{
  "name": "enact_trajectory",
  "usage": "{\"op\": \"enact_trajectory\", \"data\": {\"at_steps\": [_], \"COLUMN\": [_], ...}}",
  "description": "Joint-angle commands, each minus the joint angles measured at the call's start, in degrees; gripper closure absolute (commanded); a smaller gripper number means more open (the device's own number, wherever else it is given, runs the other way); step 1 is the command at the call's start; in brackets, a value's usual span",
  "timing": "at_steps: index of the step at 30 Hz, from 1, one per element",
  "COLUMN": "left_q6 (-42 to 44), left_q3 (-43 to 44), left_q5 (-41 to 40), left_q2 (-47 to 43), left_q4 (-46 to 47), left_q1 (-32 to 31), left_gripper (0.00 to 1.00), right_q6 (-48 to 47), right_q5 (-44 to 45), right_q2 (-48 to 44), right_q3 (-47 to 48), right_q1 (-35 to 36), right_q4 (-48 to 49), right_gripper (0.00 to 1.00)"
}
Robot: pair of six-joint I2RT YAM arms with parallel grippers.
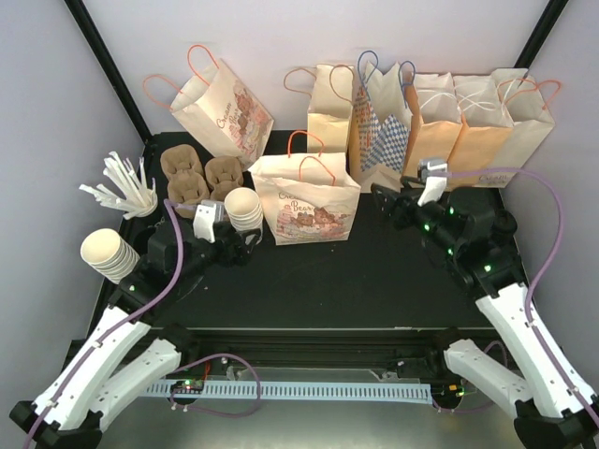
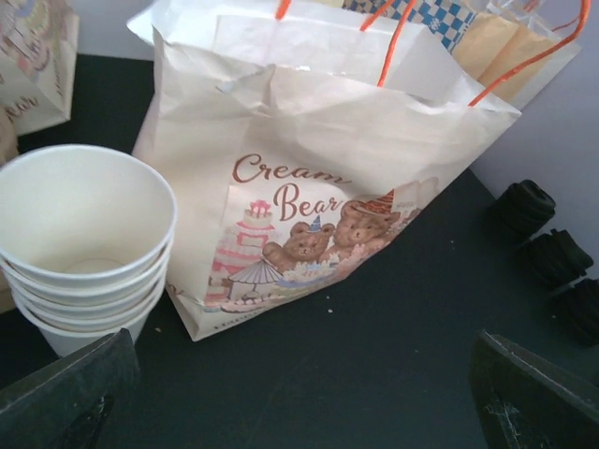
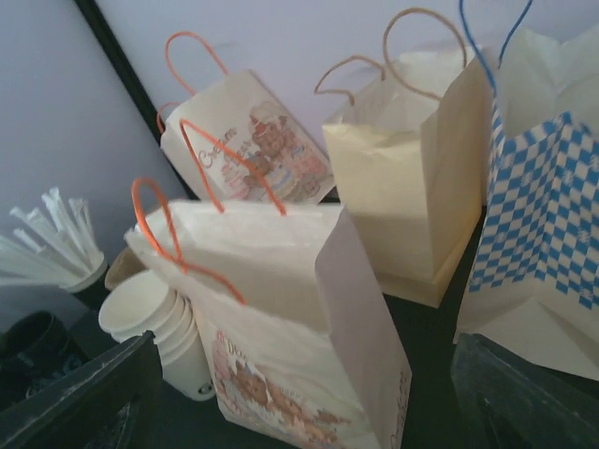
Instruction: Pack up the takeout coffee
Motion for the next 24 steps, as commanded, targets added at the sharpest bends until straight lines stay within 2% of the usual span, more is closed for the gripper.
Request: {"op": "enact_trajectory", "data": {"at_steps": [1, 4, 8, 13, 16, 19, 21, 24], "left_q6": [5.02, 9.01, 13.30, 19.08, 24.87, 30.56, 35.43, 37.77], "left_q3": [4.25, 9.69, 18.80, 24.40, 27.20, 31.23, 33.42, 36.59], "left_q5": [-4.94, -7.21, -12.74, -18.42, -18.36, -16.52, -13.55, -12.41], "left_q2": [-0.30, 3.32, 11.31, 18.39, 23.55, 28.65, 31.61, 35.22], "left_q4": [-3.05, -7.36, -12.45, -8.31, -3.42, -0.84, 0.40, 3.18], "left_q1": [-0.39, -0.19, -0.07, 0.51, 0.47, 0.56, 0.61, 0.70], "left_gripper": [0.01, 0.01, 0.01, 0.01, 0.01, 0.01, 0.06, 0.07], "right_q6": [3.60, 3.99, 4.70, 14.52, 16.71, 12.42, 6.26, -2.67], "right_q5": [5.07, 4.28, -2.53, -6.51, -13.70, -15.46, -14.33, -17.26], "right_q2": [6.98, 12.77, 17.26, 20.50, 21.51, 21.67, 21.33, 21.83], "right_q3": [9.64, 14.77, 19.18, 22.11, 22.59, 23.39, 22.67, 21.25], "right_q1": [0.26, 0.25, 0.38, 0.30, 0.63, 2.64, 4.18, 5.27], "right_q4": [-9.91, -13.56, -14.35, -12.02, -7.23, -4.10, -1.87, 1.10], "right_gripper": [0.13, 0.16, 0.19, 0.23, 0.23, 0.23, 0.22, 0.21]}}
